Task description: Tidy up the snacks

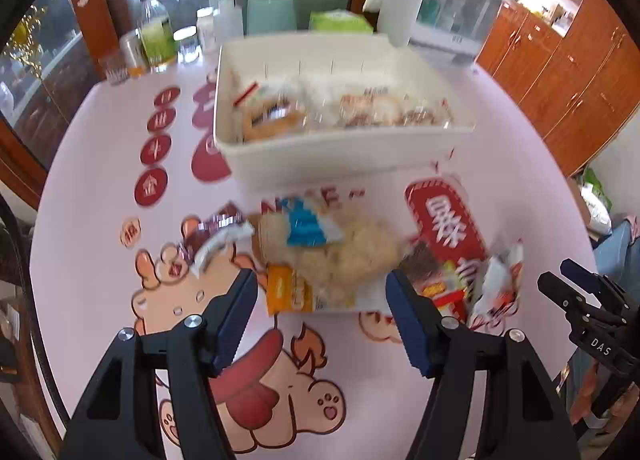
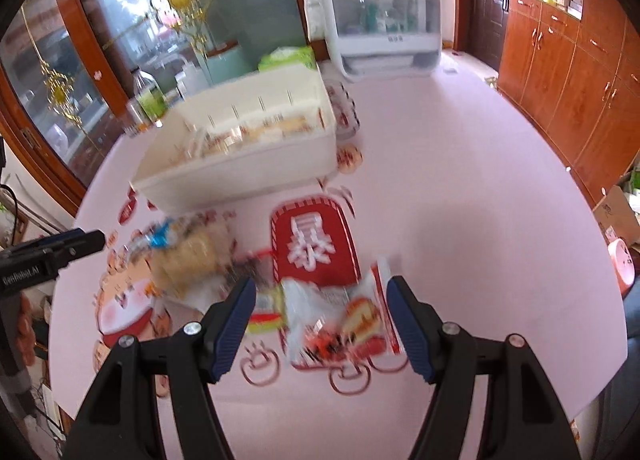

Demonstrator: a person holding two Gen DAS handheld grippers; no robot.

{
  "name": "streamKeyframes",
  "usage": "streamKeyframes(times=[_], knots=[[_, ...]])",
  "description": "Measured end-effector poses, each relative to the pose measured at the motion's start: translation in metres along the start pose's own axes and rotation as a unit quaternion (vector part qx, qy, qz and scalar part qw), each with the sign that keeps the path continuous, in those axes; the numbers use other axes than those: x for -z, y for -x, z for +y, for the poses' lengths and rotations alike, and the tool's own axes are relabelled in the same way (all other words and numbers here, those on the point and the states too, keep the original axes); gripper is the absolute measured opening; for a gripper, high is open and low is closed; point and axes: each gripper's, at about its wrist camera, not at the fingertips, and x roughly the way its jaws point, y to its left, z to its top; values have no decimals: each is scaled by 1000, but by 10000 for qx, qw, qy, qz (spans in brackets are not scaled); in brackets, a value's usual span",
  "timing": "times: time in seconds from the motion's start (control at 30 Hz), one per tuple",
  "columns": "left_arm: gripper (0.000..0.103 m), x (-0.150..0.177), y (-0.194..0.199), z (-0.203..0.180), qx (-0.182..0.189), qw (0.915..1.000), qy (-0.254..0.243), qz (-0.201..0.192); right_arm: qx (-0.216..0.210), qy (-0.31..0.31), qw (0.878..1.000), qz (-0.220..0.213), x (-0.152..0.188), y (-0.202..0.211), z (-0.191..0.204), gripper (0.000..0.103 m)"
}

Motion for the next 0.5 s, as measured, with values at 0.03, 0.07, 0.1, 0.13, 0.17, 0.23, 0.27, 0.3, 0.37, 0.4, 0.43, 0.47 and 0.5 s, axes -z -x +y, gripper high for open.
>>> streamKeyframes(times=[0.03,0.07,0.1,0.13,0.17,0.23,0.27,0.3,0.37,0.4,0.43,0.47,0.5], knots=[[66,3,-5,1,-19,10000,-12,67,32,4,10000,63,5,-5,-1,69],[66,7,-13,1,-27,9999,-49,160,68,7,9999,131,11,-10,-2,69],[66,9,-17,0,-47,9997,-80,218,92,-1,9998,182,16,-15,-3,69],[66,11,-22,0,-72,9995,-114,269,104,-20,9997,227,20,-19,-5,69],[66,13,-27,-1,-88,9993,-168,321,98,-69,9995,290,25,-24,-6,69],[66,16,-35,-5,-121,9987,-295,403,68,-163,9992,363,30,-29,-8,69],[66,17,-40,-10,-152,9980,-420,441,44,-228,9989,404,33,-33,-10,69],[66,17,-43,-14,-187,9974,-528,462,36,-254,9988,420,34,-34,-10,69],[66,16,-49,-25,-257,9950,-844,466,20,-314,9985,439,35,-38,-10,69],[66,15,-53,-30,-262,9940,-951,476,21,-331,9985,442,36,-40,-10,69],[66,13,-57,-34,-274,9928,-1057,501,25,-343,9984,454,36,-43,-9,69],[66,11,-64,-39,-300,9912,-1162,556,22,-352,9983,467,35,-45,-8,69],[66,8,-68,-41,-303,9904,-1212,595,9,-370,9982,482,35,-48,-7,69]])
